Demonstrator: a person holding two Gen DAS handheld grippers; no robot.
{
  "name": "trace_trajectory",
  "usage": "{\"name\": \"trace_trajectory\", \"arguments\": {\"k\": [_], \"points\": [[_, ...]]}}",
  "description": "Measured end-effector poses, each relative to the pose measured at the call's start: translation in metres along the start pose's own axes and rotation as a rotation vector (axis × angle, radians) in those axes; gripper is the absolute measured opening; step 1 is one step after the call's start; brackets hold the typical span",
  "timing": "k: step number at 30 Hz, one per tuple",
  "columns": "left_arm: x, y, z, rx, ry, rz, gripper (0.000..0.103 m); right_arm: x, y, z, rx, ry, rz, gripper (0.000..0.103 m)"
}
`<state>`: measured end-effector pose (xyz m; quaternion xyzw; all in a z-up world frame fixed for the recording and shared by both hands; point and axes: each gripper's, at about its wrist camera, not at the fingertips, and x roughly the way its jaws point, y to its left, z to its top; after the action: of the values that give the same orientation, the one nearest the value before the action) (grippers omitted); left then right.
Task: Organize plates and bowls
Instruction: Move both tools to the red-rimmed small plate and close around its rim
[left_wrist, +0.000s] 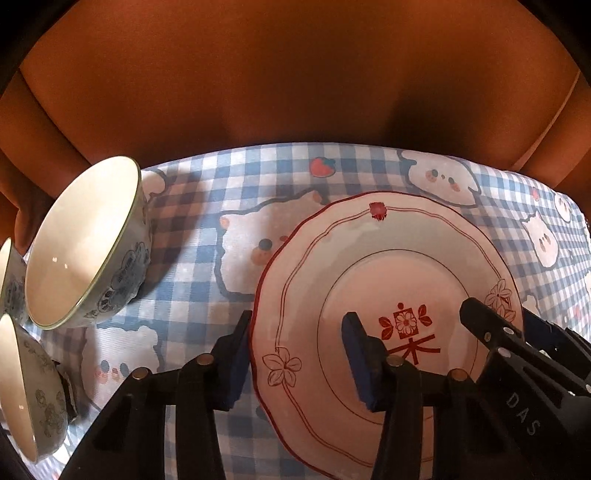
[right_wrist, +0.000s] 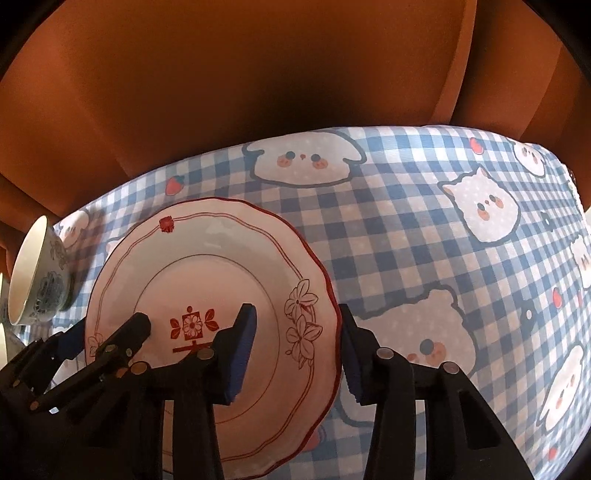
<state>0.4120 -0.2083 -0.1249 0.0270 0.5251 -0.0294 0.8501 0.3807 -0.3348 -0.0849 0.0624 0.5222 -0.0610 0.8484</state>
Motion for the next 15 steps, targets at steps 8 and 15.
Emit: {"name": "trace_trajectory", "arguments": {"k": [8, 15], "points": [[-0.016, 0.010, -0.019, 0.016, 0.038, 0.015, 0.049, -0.011, 0.004, -0.020, 0.014, 0.037, 0.024, 0.046], [-0.037, 0.023, -0.055, -0.009, 0.072, 0.023, 0.049, -0.028, 0.019, -0.054, -0.013, 0.074, 0.024, 0.047]]}}
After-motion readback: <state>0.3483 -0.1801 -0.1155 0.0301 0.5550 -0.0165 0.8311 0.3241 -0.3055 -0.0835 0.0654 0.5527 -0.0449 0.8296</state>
